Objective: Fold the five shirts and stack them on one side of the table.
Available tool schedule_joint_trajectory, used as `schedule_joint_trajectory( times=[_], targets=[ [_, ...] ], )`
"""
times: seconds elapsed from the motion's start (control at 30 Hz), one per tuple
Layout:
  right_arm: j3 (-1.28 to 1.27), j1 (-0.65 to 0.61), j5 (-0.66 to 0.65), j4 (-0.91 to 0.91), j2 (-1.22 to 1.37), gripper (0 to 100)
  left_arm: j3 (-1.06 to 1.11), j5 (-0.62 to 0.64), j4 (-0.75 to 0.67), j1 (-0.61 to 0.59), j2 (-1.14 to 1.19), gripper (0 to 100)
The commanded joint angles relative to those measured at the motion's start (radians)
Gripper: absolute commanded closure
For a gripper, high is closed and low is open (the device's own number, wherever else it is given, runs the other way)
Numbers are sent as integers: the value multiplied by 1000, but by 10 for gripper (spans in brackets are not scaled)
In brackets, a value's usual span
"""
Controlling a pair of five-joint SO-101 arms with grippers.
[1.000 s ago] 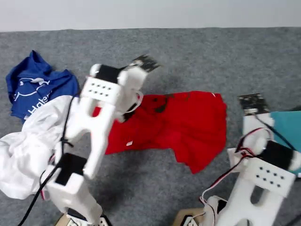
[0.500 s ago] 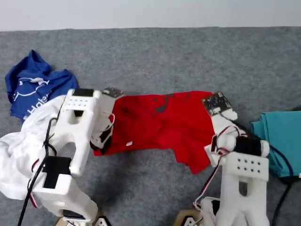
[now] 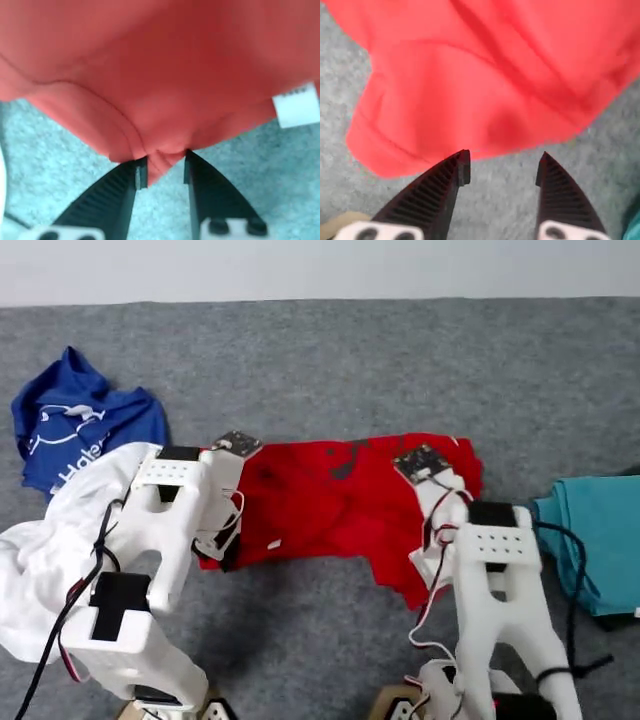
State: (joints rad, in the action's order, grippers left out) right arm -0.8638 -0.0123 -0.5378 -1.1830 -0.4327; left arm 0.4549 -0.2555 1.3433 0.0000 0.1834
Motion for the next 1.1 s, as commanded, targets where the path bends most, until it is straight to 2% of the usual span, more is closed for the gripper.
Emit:
schedule_joint_trajectory(
  times=[0.0,0.3,0.43,0.73,1.07],
  targets=[
    [17,-13,-8,87,81,807,2,-6,-46,2,-48,863],
    [132,2,-15,130,380,993,-1,-6,-75,-2,-48,863],
    [212,48,-87,82,466,989,-2,-6,-75,-6,-48,863],
    [290,248,-227,-15,527,989,-5,-8,-103,-6,-48,863],
    [292,338,-330,-28,519,989,-7,-9,-101,-5,-49,863]
  ],
)
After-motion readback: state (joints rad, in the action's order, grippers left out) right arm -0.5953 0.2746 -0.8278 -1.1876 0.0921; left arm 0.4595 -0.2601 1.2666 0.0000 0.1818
